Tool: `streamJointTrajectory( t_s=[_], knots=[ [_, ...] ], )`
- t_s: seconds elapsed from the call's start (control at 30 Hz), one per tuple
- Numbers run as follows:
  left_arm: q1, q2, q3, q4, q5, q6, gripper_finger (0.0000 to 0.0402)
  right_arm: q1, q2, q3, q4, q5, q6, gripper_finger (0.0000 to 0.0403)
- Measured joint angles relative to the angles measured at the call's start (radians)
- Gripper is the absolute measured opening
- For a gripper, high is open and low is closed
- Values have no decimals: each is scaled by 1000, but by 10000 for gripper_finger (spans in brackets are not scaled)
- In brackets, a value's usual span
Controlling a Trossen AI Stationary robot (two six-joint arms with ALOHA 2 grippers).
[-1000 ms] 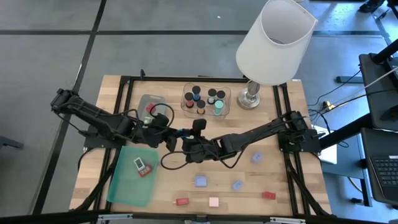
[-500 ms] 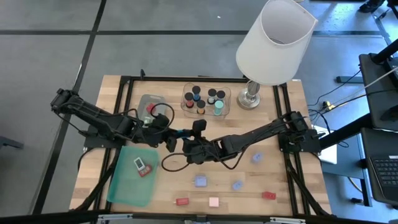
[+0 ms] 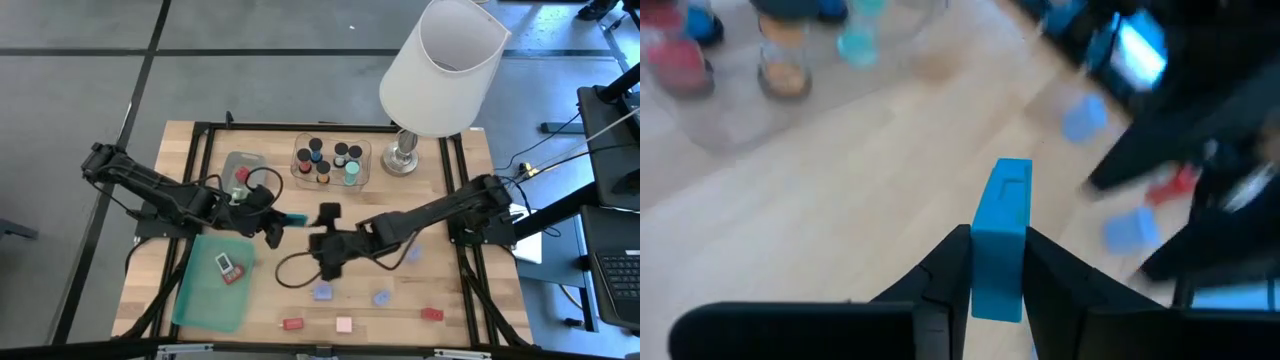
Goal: Pick & Place Office items
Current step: Put the blue digital clock into the green bin
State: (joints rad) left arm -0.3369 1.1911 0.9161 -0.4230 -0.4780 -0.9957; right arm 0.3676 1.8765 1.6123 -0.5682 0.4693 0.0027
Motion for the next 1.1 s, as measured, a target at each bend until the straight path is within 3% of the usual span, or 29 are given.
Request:
streamJointTrajectory(
  t_s=[0.17,0.33,0.4,0.57,0.77,1.1],
  knots=[
    [-1,-28,0,-161,229,-19,70,-1,-72,0,-215,-250,234,301],
    [-49,-62,0,-316,612,-103,71,41,-76,0,-279,-287,278,302],
    [-101,-67,0,-378,705,-145,71,52,-69,0,-278,-285,278,302],
    [-231,-52,-26,-517,712,-306,71,72,-60,0,-276,-275,278,302],
    [-343,-25,-145,-459,773,-465,72,84,-58,-1,-267,-272,306,302],
    [-370,-20,-251,-331,785,-448,72,103,-58,-1,-233,-211,327,302]
  ],
)
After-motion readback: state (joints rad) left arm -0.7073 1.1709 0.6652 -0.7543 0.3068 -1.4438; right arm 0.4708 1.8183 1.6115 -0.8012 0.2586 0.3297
